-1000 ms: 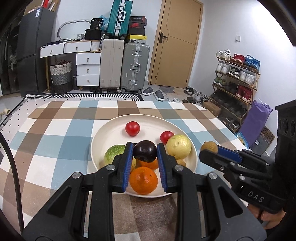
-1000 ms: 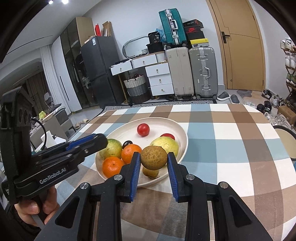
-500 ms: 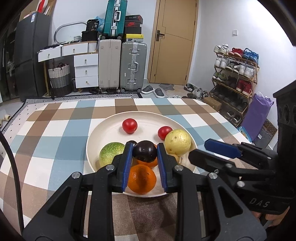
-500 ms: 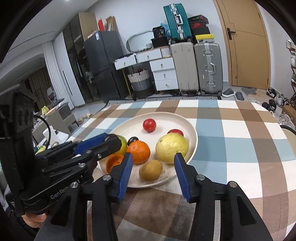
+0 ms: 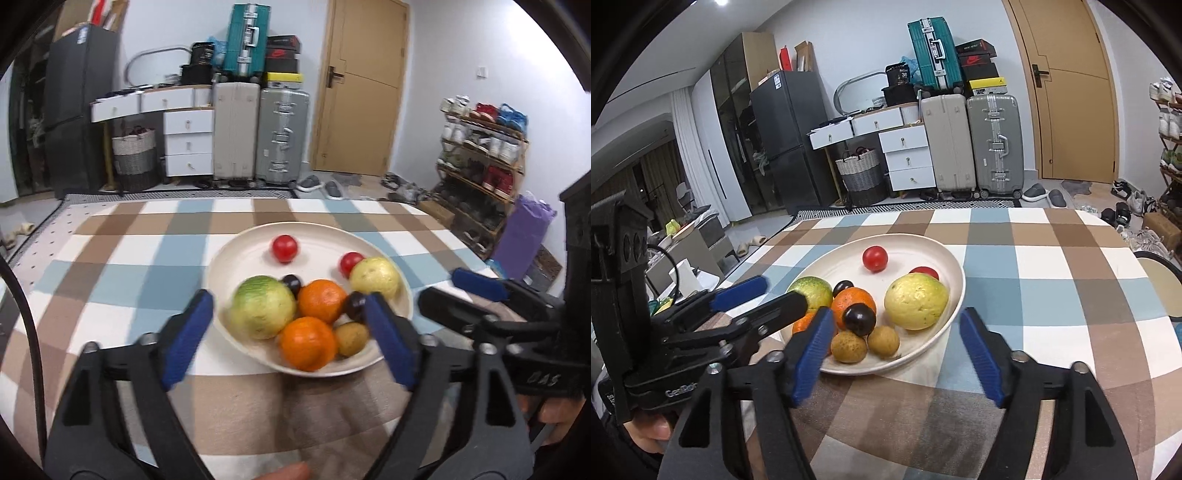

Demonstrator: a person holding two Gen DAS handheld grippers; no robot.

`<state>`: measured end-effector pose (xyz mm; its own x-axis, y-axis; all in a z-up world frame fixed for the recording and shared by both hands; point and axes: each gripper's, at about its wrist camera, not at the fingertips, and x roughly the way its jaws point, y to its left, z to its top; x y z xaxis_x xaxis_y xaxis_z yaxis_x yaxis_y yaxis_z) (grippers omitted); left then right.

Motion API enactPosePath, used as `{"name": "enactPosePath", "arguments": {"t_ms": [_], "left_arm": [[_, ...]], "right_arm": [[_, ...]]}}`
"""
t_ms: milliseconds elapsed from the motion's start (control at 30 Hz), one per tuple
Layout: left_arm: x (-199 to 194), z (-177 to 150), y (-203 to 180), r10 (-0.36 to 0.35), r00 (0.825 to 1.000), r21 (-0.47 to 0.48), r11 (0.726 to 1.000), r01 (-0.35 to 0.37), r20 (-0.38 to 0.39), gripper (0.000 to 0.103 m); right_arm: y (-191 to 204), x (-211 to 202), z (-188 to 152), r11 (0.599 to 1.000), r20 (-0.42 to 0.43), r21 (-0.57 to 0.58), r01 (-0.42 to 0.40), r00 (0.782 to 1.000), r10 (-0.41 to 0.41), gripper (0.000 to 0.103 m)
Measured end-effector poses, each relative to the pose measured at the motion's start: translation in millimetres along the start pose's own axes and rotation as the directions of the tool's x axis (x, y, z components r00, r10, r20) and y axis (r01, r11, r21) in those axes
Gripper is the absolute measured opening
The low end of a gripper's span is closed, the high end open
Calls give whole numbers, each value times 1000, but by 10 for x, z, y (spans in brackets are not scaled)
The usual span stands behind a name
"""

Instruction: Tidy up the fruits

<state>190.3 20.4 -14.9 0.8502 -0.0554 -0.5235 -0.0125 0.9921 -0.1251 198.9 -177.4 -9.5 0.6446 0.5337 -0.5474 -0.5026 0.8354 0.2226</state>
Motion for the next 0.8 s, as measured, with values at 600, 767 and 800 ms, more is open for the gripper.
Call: {"name": "enactPosePath", "arguments": {"t_ms": [600, 767, 800], "left_arm": [[-378, -201, 218, 67, 998, -16, 998, -67, 8, 103], [-386, -210, 201, 67, 998, -11, 998, -67, 1, 103], [-389, -211, 200, 64, 998, -11, 998, -64, 1, 103]], "right_arm": [[18, -281, -113, 999, 60, -32, -12, 998, 14, 103], [77, -296, -112, 998, 73, -64, -14, 997, 19, 103], [90, -298, -115, 997, 74, -70, -14, 997, 19, 103]]}}
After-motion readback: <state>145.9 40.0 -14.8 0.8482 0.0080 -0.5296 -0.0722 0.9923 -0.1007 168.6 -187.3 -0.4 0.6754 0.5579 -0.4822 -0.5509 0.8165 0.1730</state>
